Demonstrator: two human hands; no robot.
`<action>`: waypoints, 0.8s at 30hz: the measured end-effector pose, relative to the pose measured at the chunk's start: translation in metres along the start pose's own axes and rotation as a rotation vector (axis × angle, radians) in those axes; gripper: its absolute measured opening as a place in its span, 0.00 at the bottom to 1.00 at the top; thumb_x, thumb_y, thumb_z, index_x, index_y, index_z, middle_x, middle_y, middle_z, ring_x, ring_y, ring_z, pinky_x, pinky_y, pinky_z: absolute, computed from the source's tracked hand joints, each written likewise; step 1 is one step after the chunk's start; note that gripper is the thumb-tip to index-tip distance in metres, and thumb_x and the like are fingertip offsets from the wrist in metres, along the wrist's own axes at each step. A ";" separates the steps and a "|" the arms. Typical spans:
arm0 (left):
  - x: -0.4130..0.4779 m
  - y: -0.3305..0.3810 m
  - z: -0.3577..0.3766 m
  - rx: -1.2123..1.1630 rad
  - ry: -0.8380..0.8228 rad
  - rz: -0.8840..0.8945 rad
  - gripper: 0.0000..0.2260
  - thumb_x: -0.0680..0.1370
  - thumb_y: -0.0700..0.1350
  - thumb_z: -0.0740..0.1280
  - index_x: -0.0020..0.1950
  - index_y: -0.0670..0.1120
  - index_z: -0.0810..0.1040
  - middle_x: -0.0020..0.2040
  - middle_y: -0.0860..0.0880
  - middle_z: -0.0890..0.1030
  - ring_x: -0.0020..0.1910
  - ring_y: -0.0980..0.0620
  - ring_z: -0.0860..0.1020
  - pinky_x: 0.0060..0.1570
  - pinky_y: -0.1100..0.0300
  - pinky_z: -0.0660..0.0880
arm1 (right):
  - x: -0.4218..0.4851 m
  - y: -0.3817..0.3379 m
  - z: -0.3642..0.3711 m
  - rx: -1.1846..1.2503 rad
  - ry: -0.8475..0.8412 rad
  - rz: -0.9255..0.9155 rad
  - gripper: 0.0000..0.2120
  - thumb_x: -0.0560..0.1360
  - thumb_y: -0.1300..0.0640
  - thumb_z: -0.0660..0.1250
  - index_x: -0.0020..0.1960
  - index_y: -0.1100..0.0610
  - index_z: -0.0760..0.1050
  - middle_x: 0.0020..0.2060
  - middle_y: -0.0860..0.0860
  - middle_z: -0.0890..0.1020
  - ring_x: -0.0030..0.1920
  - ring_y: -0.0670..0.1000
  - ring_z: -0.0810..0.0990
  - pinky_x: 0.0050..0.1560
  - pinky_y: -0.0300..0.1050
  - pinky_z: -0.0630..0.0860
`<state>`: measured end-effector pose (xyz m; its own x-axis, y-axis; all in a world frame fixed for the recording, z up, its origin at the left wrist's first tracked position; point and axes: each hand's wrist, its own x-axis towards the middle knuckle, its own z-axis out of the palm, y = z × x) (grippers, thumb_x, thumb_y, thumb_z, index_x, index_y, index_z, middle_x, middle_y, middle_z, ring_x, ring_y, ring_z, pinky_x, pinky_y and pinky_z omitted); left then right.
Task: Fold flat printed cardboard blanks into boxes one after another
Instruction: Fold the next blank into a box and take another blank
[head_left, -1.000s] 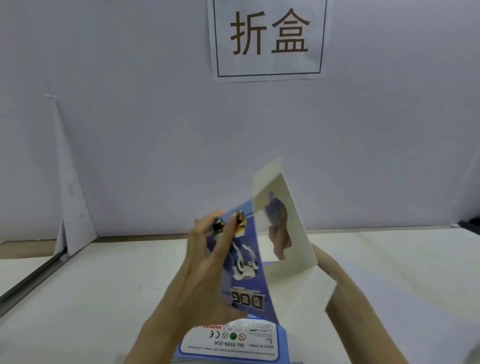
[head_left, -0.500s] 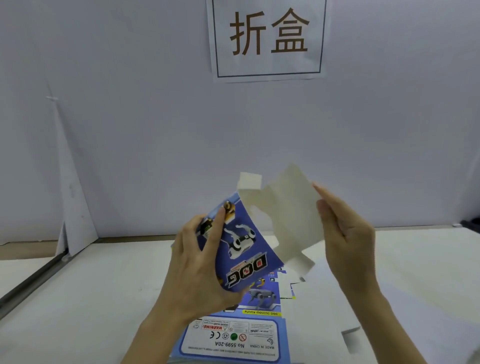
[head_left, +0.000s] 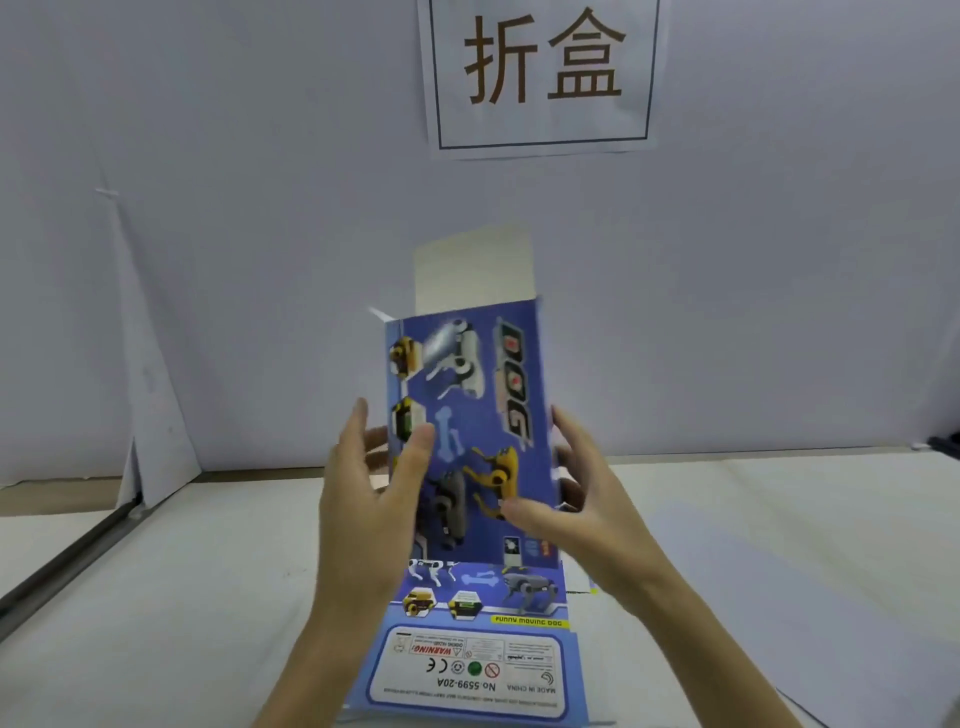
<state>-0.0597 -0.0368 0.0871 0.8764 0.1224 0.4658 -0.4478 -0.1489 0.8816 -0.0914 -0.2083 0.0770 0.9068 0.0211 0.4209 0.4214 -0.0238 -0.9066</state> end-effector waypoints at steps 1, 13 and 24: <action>0.005 -0.003 -0.005 -0.046 -0.077 -0.035 0.37 0.64 0.68 0.61 0.70 0.54 0.69 0.59 0.55 0.77 0.56 0.57 0.77 0.50 0.65 0.74 | 0.000 -0.001 -0.005 0.029 -0.006 0.029 0.42 0.60 0.50 0.77 0.70 0.40 0.62 0.56 0.43 0.81 0.53 0.51 0.83 0.43 0.47 0.82; 0.005 -0.026 0.001 -0.030 -0.137 0.024 0.23 0.70 0.62 0.59 0.29 0.43 0.65 0.20 0.52 0.66 0.21 0.55 0.64 0.22 0.66 0.63 | 0.002 0.008 0.003 -0.059 0.101 0.050 0.40 0.65 0.44 0.72 0.73 0.44 0.60 0.60 0.42 0.79 0.59 0.49 0.80 0.55 0.51 0.80; 0.030 -0.024 -0.071 -0.075 -0.672 -0.292 0.33 0.59 0.64 0.72 0.63 0.69 0.69 0.53 0.57 0.83 0.53 0.50 0.82 0.48 0.58 0.80 | 0.006 0.028 0.014 0.085 -0.099 0.247 0.35 0.61 0.28 0.70 0.65 0.36 0.66 0.55 0.39 0.82 0.54 0.47 0.83 0.46 0.46 0.81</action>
<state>-0.0357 0.0398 0.0854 0.8705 -0.4846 0.0854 -0.1694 -0.1321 0.9766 -0.0740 -0.1947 0.0538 0.9749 0.1231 0.1854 0.1814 0.0432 -0.9825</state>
